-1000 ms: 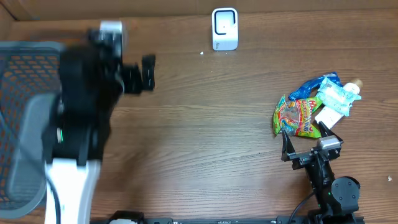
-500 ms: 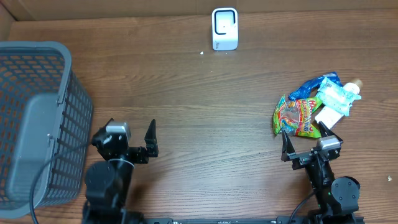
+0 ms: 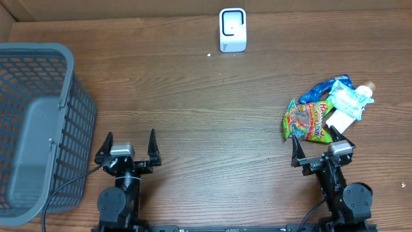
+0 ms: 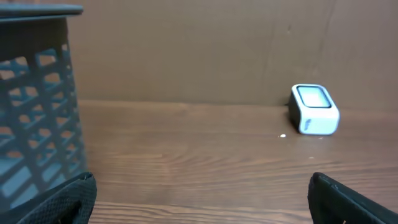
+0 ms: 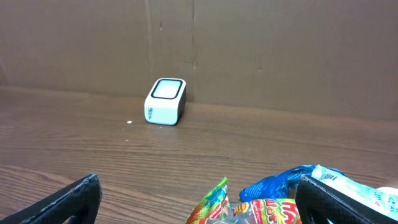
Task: Scan the item barcode
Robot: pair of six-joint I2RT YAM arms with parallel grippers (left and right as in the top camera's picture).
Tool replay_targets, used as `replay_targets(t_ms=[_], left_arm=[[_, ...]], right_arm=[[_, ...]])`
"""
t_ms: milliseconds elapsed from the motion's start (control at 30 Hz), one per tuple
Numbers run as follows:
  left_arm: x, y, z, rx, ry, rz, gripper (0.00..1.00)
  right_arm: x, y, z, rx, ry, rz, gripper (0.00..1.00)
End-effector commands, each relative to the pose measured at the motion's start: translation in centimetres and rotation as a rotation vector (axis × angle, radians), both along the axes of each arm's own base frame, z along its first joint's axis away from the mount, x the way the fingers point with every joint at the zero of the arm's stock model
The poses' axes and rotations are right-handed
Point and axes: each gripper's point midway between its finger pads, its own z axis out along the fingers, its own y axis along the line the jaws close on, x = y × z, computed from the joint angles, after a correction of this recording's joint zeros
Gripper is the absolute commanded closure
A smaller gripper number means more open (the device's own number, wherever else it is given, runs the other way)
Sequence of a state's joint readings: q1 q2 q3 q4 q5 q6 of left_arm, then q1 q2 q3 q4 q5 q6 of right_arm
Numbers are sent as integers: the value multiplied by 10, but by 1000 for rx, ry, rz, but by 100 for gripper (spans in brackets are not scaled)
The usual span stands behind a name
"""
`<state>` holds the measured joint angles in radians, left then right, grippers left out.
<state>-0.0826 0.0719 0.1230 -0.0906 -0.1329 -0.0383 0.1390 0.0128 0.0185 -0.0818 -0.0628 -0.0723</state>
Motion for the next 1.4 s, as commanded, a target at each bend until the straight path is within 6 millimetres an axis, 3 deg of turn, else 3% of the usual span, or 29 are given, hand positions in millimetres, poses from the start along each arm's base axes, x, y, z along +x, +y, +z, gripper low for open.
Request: replay_targets(t_ms=[0,333,1367], left_arm=[[-2,7,-6,135,-5,36,0],[-3,6,-41,234,111,9,1],[-3,1,-41,240,108,-17,1]], right_arm=[[0,1,-2,-3,-5,0,0],[0,1,-2,-3,-5,0,0],[0,1,-2,-3,-5,0,0]])
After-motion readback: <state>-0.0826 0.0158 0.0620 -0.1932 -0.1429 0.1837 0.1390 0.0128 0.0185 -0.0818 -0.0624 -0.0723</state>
